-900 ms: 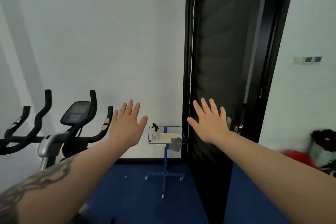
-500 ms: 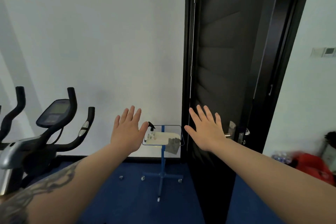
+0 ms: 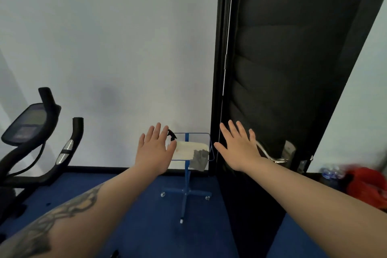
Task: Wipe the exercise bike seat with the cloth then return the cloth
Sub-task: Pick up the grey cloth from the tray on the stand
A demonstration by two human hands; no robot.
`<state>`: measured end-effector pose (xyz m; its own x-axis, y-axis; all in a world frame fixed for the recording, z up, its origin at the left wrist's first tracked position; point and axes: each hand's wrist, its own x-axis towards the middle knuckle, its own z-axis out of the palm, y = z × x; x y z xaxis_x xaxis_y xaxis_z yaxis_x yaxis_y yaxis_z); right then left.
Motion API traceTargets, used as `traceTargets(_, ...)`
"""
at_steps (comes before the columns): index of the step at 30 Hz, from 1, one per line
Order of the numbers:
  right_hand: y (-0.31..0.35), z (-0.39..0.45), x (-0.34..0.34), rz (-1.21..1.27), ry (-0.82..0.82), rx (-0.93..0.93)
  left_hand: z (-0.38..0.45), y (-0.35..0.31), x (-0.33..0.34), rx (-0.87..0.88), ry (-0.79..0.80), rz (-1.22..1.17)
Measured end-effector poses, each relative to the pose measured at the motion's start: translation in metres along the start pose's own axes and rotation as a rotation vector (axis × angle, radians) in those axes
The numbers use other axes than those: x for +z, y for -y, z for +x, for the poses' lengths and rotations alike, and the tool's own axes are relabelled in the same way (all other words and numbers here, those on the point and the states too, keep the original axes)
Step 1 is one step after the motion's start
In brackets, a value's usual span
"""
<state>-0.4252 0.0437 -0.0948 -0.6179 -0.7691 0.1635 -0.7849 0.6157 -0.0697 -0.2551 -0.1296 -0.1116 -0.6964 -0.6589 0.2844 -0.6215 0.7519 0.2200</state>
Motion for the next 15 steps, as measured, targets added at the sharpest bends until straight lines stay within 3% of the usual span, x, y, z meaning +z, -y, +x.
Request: traceTargets(15,0.008,0.13,0.119,0.024,0.215,0.113,0.134,0.066,0.121,0.036,0.238,-0.009)
